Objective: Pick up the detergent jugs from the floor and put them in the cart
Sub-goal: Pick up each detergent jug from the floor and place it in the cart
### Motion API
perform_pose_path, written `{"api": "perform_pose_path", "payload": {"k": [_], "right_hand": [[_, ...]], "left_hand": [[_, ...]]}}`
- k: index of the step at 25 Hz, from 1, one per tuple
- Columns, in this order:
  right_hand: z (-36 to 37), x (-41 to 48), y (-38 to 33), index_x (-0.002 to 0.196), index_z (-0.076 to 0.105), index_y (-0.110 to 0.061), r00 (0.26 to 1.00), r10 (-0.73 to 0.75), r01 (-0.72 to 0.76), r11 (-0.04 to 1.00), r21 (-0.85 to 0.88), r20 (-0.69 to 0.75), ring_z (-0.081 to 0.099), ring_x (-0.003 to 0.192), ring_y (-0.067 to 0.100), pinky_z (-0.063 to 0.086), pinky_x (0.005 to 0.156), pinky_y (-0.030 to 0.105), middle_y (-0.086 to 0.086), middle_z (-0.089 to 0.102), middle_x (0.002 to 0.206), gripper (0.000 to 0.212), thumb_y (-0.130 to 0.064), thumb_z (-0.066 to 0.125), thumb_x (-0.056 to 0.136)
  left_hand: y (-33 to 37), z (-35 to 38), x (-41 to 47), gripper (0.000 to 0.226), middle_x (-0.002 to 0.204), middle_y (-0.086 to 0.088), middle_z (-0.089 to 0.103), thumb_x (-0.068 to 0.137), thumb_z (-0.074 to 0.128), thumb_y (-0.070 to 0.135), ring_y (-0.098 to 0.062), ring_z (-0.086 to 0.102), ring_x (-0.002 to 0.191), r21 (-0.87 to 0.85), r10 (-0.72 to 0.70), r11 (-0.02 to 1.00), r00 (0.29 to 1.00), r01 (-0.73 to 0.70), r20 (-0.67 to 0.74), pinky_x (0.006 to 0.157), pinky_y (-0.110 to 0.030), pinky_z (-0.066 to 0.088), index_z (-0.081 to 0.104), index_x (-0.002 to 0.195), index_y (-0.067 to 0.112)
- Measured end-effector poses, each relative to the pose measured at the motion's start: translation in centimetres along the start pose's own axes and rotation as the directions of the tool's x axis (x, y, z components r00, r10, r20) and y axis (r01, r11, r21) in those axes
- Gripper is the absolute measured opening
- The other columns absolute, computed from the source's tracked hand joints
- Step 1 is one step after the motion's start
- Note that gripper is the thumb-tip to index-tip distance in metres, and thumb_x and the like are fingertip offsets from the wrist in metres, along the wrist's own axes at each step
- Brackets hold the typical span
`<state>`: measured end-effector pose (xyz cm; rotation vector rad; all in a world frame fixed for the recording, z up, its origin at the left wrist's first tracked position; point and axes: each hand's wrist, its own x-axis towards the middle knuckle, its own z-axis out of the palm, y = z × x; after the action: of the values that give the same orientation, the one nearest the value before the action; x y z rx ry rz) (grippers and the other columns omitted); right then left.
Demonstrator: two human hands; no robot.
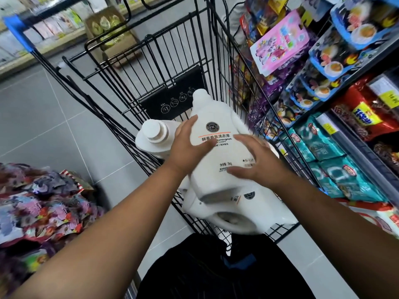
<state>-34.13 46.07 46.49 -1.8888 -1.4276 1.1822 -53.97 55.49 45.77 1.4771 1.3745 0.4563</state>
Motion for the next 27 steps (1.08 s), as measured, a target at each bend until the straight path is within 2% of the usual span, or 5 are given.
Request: {"api": "perform_pose_path", "payload": {"k": [6, 10, 14, 22, 27], "right_hand": [[0.6, 0.8, 0.7, 0.129, 0.041, -0.055, 0.996, 0.081, -0.074, 0.978, 0.194, -0.029, 0.05, 0.127, 0.01, 0.041, 0.108, 0.04, -0.007, 0.05, 0.139, 0.099, -0.08, 0.075, 0.039], [0.2, 0.5, 1.1, 0.139, 0.04, -0.043, 0.996, 0.065, -0.066, 0.998, -0.012, -0.055, 0.044, 0.129, 0.013, 0.037, 0.111, 0.036, -0.003, 0.035, 0.15, 0.113, -0.072, 0.08, 0.037], [-0.4, 0.2, 1.9, 0.143, 0.038, -0.032, 0.994, 0.005, -0.025, 0.983, -0.18, -0.11, 0.03, 0.14, 0.015, 0.024, 0.112, 0.025, -0.002, 0.031, 0.152, 0.109, -0.057, 0.088, 0.049], [-1.5, -5.1, 2.3, 0.141, 0.039, -0.035, 0.934, 0.052, -0.053, 0.999, 0.006, -0.353, 0.039, 0.135, 0.018, 0.035, 0.111, 0.039, -0.001, 0.035, 0.148, 0.1, -0.044, 0.091, 0.056], [-4.3, -11.1, 2.3, 0.143, 0.038, -0.031, 0.894, 0.033, -0.027, 0.999, 0.02, -0.446, 0.034, 0.128, 0.003, 0.024, 0.106, 0.019, -0.005, 0.033, 0.144, 0.099, -0.043, 0.089, 0.06]], "left_hand": [[-0.8, 0.9, -1.0, 0.059, 0.151, 0.002, 0.043, 0.064, 0.075, 0.059, -0.018, 0.041, 0.14, -0.16, -0.073, 0.984, 0.996, 0.082, 0.058, 0.117, -0.046, 0.034, 0.053, 0.118, 0.057], [-0.3, 1.4, -1.2, 0.051, 0.149, 0.005, 0.045, 0.066, 0.071, 0.059, -0.014, 0.042, 0.139, -0.212, -0.059, 0.974, 0.993, 0.079, 0.099, 0.118, -0.043, 0.032, 0.059, 0.115, 0.051], [-0.5, 1.3, -1.7, 0.074, 0.148, 0.004, 0.045, 0.073, 0.071, 0.059, -0.014, 0.044, 0.136, -0.055, 0.011, 0.998, 0.995, -0.006, 0.103, 0.117, -0.041, 0.033, 0.047, 0.138, 0.036], [0.9, 1.3, -3.8, 0.065, 0.146, 0.008, 0.046, 0.082, 0.077, 0.04, -0.007, 0.042, 0.134, 0.078, 0.264, 0.958, 0.956, -0.275, 0.128, 0.111, -0.029, 0.035, 0.044, 0.139, 0.037], [4.0, 4.4, -6.8, 0.067, 0.14, 0.012, 0.047, 0.079, 0.078, 0.041, 0.0, 0.048, 0.122, 0.068, 0.366, 0.919, 0.905, -0.387, 0.215, 0.103, -0.022, 0.037, 0.042, 0.135, 0.042]]}}
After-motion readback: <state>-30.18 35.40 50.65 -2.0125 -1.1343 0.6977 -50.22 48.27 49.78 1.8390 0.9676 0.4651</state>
